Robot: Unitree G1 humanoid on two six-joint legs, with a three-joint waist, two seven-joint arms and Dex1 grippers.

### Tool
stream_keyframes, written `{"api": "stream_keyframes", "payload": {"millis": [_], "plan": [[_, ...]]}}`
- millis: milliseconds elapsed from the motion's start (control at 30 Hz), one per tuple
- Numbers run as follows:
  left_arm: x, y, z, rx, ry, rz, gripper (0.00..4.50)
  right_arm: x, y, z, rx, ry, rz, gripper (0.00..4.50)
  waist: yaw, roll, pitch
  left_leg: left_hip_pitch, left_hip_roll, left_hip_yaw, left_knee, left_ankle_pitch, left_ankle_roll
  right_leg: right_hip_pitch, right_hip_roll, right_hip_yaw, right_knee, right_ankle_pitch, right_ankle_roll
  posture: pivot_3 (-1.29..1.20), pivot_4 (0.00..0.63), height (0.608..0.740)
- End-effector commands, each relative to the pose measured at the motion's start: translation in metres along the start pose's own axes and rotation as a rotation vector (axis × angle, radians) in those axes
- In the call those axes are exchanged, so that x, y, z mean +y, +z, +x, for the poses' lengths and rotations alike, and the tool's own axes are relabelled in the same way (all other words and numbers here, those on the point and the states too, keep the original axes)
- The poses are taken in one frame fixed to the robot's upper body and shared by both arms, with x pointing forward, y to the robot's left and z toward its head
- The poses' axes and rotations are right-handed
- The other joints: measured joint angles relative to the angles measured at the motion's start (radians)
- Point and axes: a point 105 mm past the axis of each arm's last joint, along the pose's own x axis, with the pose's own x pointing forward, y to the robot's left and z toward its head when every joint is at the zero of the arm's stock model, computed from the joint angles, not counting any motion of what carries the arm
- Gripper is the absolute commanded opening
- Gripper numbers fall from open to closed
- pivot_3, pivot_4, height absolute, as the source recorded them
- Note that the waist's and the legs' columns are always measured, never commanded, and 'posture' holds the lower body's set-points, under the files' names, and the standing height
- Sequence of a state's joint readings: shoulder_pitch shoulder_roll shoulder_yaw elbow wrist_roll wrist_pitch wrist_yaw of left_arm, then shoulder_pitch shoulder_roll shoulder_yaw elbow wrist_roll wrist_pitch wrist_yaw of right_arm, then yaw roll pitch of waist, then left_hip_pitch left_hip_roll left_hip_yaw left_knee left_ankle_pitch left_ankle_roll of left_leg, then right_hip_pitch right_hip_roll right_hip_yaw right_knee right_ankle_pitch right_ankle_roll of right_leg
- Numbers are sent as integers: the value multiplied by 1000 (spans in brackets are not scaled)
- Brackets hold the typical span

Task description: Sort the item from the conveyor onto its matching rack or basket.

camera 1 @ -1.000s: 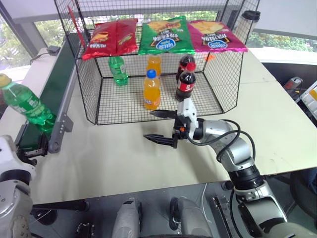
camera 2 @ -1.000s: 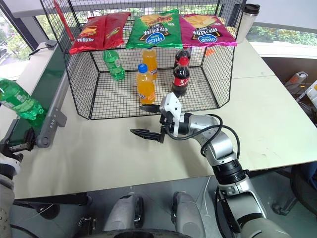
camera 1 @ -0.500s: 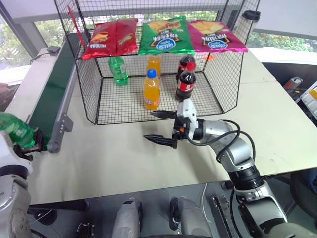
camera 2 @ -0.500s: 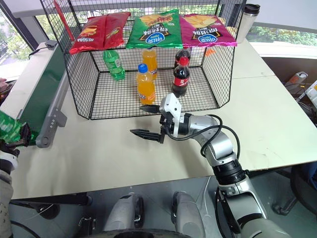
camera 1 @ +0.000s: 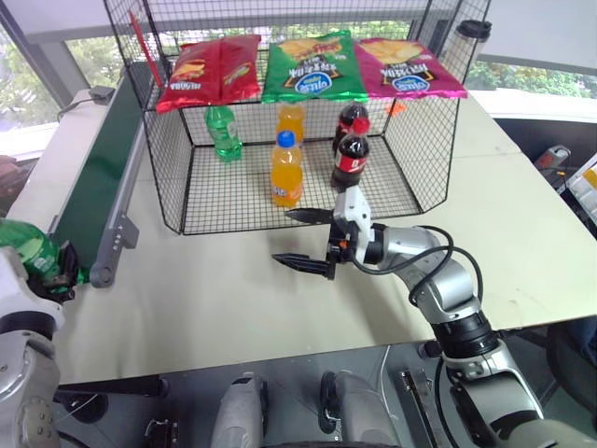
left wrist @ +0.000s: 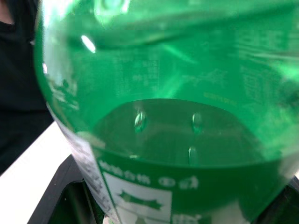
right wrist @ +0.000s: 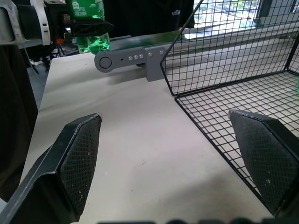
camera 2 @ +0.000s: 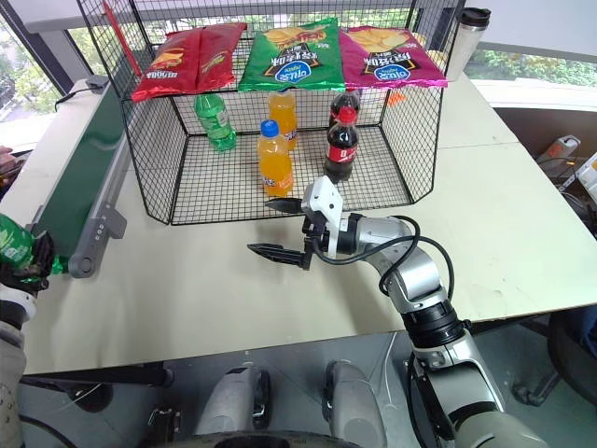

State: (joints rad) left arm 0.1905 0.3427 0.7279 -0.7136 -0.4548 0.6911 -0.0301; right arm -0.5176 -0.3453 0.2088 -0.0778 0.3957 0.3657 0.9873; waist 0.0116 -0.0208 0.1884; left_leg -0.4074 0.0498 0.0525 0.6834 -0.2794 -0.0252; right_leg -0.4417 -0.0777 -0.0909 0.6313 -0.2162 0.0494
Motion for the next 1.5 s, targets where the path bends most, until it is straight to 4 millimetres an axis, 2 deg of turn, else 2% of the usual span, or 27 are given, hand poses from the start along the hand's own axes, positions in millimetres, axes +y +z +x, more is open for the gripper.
{"api": "stream_keyframes", "payload": {"millis": [33, 167, 233, 333, 567, 667, 800, 1100, 1300, 1500], "plan": [[-2, 42, -9, -143, -33, 26, 2779, 1, 12, 0, -24, 12, -44, 4500, -1, 0, 0, 0, 0, 0, 0, 0, 0, 0, 0, 0, 0, 0, 0, 0, 150, 740], [-6, 56, -10, -178, -72, 20, 2779, 0, 11, -2, -23, 9, -44, 4500, -1, 0, 0, 0, 0, 0, 0, 0, 0, 0, 0, 0, 0, 0, 0, 0, 150, 740], [-16, 65, -9, -201, -131, 7, 2779, -1, 10, -3, -21, 4, -46, 4500, 1, 0, 0, 0, 0, 0, 0, 0, 0, 0, 0, 0, 0, 0, 0, 0, 150, 740], [-38, 72, -9, -215, -217, -36, 2779, -2, 10, -3, -18, -5, -49, 4500, 1, 0, 0, 0, 0, 0, 0, 0, 0, 0, 0, 0, 0, 0, 0, 0, 150, 740], [-100, 70, -2, -206, -412, -66, 2779, -9, 7, -5, 15, -48, -69, 4500, 2, 0, 0, 0, 0, 0, 0, 0, 0, 0, 1, 0, 0, 2, 3, 0, 150, 740], [-121, 67, 8, -208, -451, -86, 2779, -11, 6, -6, 26, -63, -76, 4500, 1, 0, 0, 0, -1, 0, 0, 0, 0, 1, 1, 0, 0, 2, 2, 0, 150, 740], [-142, 49, 32, -173, -435, -100, 2779, -15, 1, -7, 49, -98, -98, 4500, -1, 0, 0, 0, 0, 1, 0, 0, 0, 1, 1, 0, 0, 2, 3, 0, 150, 740], [-191, 34, 76, -156, -442, -104, 2779, -39, -16, -13, 175, -240, -172, 4500, 2, 0, 0, -1, -1, 1, 0, 0, 0, 0, 1, 0, -1, 2, 3, 0, 150, 740], [-217, 26, 90, -145, -480, -83, 2779, -44, -23, -16, 233, -266, -186, 4500, 0, 0, 0, -1, 0, 1, -1, 0, 0, 0, 1, 0, -1, 2, 4, 0, 150, 740], [-230, 20, 100, -139, -479, -66, 2779, -44, -25, -17, 246, -271, -187, 4500, 1, 0, 0, -1, 0, 1, 0, 0, 0, 0, 1, 0, 0, 2, 4, 0, 150, 740]]}}
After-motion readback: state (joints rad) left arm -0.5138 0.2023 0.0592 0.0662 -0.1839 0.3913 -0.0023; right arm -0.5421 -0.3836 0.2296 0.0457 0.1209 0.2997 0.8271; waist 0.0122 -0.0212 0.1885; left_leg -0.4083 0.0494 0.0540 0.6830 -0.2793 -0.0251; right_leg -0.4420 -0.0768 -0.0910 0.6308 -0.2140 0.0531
